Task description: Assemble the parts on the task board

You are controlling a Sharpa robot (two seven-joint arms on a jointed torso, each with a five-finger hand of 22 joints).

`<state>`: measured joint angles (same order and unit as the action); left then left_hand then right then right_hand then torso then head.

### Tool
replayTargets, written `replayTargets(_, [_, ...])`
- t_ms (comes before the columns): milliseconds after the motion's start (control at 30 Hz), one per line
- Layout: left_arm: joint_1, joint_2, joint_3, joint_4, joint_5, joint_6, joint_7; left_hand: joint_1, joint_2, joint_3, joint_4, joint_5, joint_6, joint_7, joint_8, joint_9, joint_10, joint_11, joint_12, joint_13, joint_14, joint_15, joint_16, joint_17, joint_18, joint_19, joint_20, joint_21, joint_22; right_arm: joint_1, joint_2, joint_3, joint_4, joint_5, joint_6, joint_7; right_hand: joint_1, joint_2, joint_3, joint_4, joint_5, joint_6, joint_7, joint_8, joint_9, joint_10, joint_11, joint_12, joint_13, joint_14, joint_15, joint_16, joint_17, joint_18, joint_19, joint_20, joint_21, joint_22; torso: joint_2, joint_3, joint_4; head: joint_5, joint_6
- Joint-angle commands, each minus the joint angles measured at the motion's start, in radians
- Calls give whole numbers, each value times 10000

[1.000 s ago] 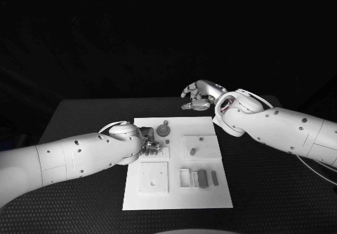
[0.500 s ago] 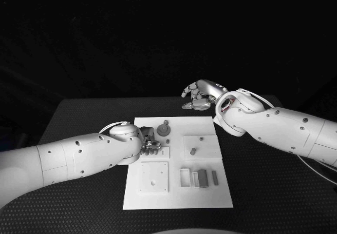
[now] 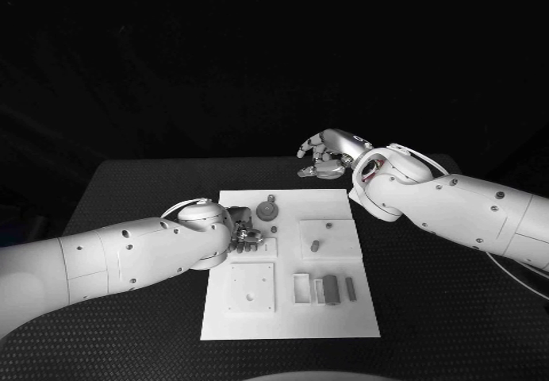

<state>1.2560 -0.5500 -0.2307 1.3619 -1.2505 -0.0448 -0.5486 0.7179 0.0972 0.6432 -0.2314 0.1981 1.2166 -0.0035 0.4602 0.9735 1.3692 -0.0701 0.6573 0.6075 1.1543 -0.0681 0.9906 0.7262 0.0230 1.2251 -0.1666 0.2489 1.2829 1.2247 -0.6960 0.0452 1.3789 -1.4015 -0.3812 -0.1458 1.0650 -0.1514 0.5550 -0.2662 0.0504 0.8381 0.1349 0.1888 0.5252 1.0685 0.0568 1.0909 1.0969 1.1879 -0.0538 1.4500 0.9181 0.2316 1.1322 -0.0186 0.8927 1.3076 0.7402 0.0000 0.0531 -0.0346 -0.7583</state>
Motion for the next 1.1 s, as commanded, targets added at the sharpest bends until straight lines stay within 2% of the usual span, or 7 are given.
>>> replayTargets(33, [-84,-17,-50,16,64,80,-58,30,-185,925,-548,12,109,-198,61,15,26,-115,68,13,57,25,59,-14,146,83,22,-10,23,-1,-7,5,12,-28,92,65,-62,37,-4,-24,-16,-315,361,37,-14,-59,-2,51,-10,-63,14,-35,-9,302,55,-3,-51,125,2,-3,-1,-14,19])
replayTargets(133, [-87,-20,-50,17,76,48,-42,-42,-457,815,-436,-90,115,-201,68,22,30,-104,80,8,57,26,64,-37,148,113,24,-29,49,-1,-5,5,7,-27,95,65,-72,31,-8,-20,-16,-317,362,36,-15,-60,-1,51,-12,-65,15,-35,-10,302,55,-1,-52,125,4,-3,-1,-16,20])
replayTargets(233, [-89,-26,-50,20,98,28,-29,-265,-693,311,-424,79,98,-198,70,35,14,-98,87,-4,38,24,76,-66,155,117,25,-79,95,-1,-5,5,3,-22,96,67,-77,27,-10,-17,-16,-318,362,35,-16,-60,-1,52,-13,-65,15,-35,-11,302,55,-1,-52,125,4,-2,-4,-14,24])
replayTargets(367, [-91,-34,-50,14,102,5,-27,-391,-1190,14,-193,-362,85,-202,58,31,0,-103,82,-25,24,13,80,-103,169,135,16,-150,109,-2,-1,5,-8,-22,105,67,-85,24,-12,-12,-16,-320,363,35,-16,-61,0,52,-14,-66,16,-36,-11,302,54,0,-53,125,5,-3,1,-19,37])
replayTargets(800, [-94,-45,-50,15,176,56,25,-583,-1705,-548,78,-451,78,-215,54,40,-5,-113,100,-46,3,-3,115,-150,180,171,4,-290,148,-5,-5,5,-7,-19,125,70,-102,21,-15,0,-15,-322,364,34,-18,-62,1,54,-18,-67,17,-37,-13,302,54,2,-56,126,2,-1,-6,-17,38])
replayTargets(967, [-95,-50,-49,5,202,55,39,-493,-1665,-523,99,-444,78,-221,55,42,-6,-118,105,-49,1,-10,123,-157,187,181,-2,-310,158,-5,-6,5,-7,-17,122,70,-107,20,-16,5,-15,-323,364,34,-19,-62,1,55,-19,-67,17,-37,-13,302,54,3,-57,126,3,-1,-4,-19,44])
replayTargets(1100, [-95,-65,-49,3,241,29,62,-493,-1785,-572,123,-455,70,-215,52,42,-13,-113,106,-53,-7,-7,125,-165,178,182,3,-334,165,-6,-8,5,-10,-13,123,68,-111,20,-16,8,-15,-324,364,34,-19,-62,1,56,-21,-67,17,-36,-14,302,55,3,-58,126,2,-2,-2,-24,46])
